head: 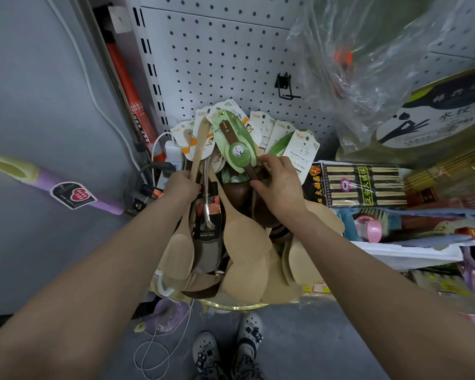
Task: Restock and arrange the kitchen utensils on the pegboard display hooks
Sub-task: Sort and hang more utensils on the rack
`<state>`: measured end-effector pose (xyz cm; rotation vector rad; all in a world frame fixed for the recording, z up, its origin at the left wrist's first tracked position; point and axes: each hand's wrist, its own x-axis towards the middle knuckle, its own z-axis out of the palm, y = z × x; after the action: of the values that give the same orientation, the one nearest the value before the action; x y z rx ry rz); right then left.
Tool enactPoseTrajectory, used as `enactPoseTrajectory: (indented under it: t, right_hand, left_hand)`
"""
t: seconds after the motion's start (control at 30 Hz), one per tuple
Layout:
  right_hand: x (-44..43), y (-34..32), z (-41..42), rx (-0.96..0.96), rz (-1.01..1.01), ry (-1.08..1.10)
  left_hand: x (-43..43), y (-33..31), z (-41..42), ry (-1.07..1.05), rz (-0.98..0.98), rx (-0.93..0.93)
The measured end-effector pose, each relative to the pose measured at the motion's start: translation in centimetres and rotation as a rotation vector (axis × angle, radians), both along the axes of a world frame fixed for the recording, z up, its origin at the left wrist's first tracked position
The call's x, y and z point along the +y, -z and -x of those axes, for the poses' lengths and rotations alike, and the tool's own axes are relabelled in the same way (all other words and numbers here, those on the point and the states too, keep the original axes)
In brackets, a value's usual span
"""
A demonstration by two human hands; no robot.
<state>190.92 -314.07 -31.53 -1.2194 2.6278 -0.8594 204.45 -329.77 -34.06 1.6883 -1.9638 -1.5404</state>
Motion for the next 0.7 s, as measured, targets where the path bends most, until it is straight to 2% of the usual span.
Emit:
enactPoseTrajectory:
  t: [0.17, 0.43, 0.7]
  right_hand:
    - [0.9, -0.3, -0.8, -0.011, 0.008, 0.002]
    - [2.6, -1.7, -1.8, -0.022, -0.027, 0.003]
    - [5.1, -5.4, -2.5, 0.007, -0.060, 0.017]
  left_hand:
    - [0.7, 0.4, -1.4, 0.060, 0.095, -0.073]
    - [2.6, -1.9, -2.2, 0.111, 0.157, -0.079]
    - [6.7, -7.2, -0.6, 0.242, 0.271, 0.105]
